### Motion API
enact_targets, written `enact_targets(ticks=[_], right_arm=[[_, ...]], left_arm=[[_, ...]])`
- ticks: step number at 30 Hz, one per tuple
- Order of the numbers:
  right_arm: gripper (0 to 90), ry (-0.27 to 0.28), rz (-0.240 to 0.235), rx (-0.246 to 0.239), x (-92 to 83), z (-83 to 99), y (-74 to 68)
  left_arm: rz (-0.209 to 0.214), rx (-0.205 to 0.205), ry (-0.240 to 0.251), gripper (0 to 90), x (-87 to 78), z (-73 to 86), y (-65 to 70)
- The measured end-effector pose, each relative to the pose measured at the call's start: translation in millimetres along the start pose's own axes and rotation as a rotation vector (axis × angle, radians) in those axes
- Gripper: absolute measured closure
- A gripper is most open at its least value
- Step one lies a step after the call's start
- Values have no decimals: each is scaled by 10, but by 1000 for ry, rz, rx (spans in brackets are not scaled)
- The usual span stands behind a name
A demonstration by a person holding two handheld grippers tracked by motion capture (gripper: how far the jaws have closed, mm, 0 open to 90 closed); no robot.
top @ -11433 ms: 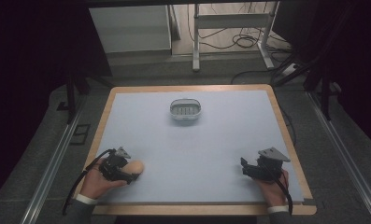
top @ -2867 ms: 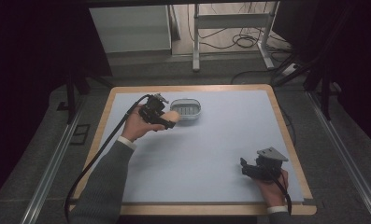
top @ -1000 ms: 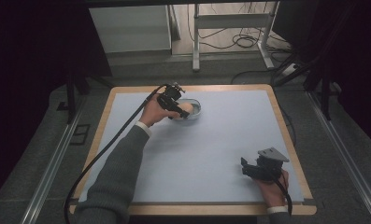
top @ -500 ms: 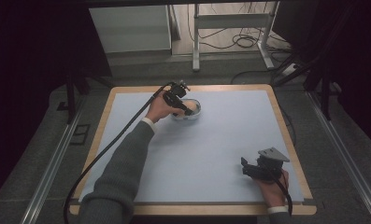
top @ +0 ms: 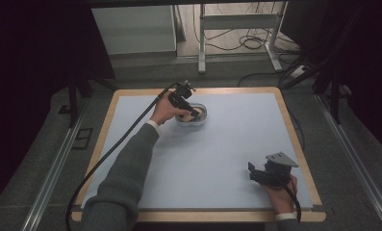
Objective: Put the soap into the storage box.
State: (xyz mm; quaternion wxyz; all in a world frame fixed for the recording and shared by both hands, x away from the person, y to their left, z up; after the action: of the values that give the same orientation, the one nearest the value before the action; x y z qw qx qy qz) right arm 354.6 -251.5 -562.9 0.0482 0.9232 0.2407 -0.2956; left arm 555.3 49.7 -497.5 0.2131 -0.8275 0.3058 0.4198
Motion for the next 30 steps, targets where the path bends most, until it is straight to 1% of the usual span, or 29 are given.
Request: enact_targets(ticks=[4, 6, 8, 10, 14, 16, 17, 20, 22, 27, 30], right_arm=[[74, 1, 2, -3, 0, -1, -2], [74, 0, 3, -5, 1, -1, -2], [74, 0, 4, -7, 1, -1, -2], [74, -1, 5, -11, 0, -2, -1], [74, -6, 8, -14, 6, 0, -4], [74, -6, 10, -14, 6, 0, -5], [74, -7, 10, -13, 6, 0, -5], [74, -7, 13, -13, 7, 0, -4], [74, -9, 13, -14, 9, 1, -8], [74, -8, 13, -14, 8, 0, -7], [74, -7, 13, -14, 7, 0, -6]], left_arm=[[-11, 12, 10, 257, -112, -3, 24], [-12, 16, 22, 253, -159, 9, 51], [-12, 17, 34, 251, -204, 39, 87], [-15, 26, 35, 244, -237, 81, 112], [-23, 31, 40, 236, -314, 217, 150], [-23, 32, 60, 237, -376, 294, 168], [-11, 30, 69, 237, -416, 336, 186], [-23, 31, 98, 234, -550, 469, 224], [-17, 28, 115, 233, -641, 561, 256], [-23, 15, 137, 228, -791, 777, 312], [-24, 8, 137, 227, -846, 908, 349]])
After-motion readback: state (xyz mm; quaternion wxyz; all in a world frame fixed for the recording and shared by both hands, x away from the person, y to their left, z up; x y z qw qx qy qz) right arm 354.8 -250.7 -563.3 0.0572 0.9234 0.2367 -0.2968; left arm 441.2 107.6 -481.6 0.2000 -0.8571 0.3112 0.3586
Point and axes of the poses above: each handheld gripper's, and its own axes: x roughly forward along the jaws, z roughly out of its underside, y roughly to its right, the point moved 6 cm from there along x, roughly forward along the jaws, and after that the axes turned 12 degrees about -z, right-handed, at the moved point
